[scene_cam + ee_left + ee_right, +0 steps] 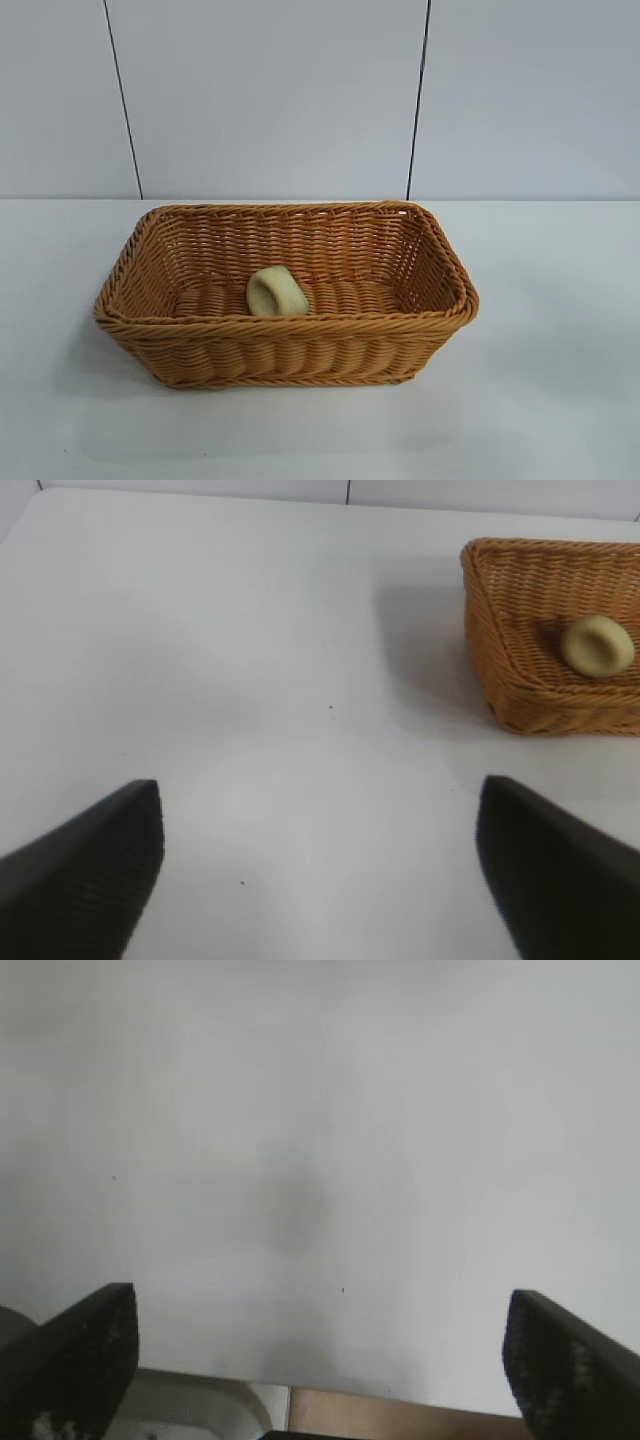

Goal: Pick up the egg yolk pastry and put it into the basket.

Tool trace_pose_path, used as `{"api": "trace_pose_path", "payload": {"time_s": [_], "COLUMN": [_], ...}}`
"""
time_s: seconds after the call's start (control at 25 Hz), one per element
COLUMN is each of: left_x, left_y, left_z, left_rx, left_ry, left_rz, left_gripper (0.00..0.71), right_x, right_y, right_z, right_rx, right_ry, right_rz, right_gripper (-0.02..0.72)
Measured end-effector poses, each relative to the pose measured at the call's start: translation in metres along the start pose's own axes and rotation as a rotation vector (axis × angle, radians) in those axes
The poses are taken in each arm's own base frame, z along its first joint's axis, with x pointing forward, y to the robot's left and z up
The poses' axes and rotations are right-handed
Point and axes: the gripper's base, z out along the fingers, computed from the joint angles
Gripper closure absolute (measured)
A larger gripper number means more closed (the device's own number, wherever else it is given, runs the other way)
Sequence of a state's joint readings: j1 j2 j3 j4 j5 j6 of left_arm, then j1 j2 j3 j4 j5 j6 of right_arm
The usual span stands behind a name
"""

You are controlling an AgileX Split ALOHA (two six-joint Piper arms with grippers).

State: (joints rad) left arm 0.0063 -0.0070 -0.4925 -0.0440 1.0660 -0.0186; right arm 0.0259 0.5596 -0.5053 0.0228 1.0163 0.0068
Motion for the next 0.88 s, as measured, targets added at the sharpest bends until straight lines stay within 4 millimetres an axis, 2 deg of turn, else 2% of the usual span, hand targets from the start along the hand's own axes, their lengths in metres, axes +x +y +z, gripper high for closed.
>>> {"api": "trace_pose_path", "payload": {"time_s": [0.28, 0.44, 0.52, 0.88], "left_x": [0.000, 0.000, 0.000, 0.000], "left_y": [0.000, 0.000, 0.000, 0.000], "left_z": [0.000, 0.000, 0.000, 0.000], "left_rx": [0.000, 0.000, 0.000, 0.000], "left_ry": [0.000, 0.000, 0.000, 0.000], "left_rz": [0.000, 0.000, 0.000, 0.000], "left_gripper": [0.049, 0.049, 0.049, 0.049], "right_x": [0.031, 0.052, 0.059, 0.060], "right_y": [0.000, 0.000, 0.000, 0.000], "right_z": [-0.044, -0.060, -0.064, -0.064], "right_rx": [-0.007, -0.010, -0.011, -0.011], "right_ry": [-0.340, -0.500, -0.548, -0.556], "right_rz": [-0.006, -0.009, -0.010, -0.011], "right_gripper": [0.018, 0.018, 0.018, 0.018]}}
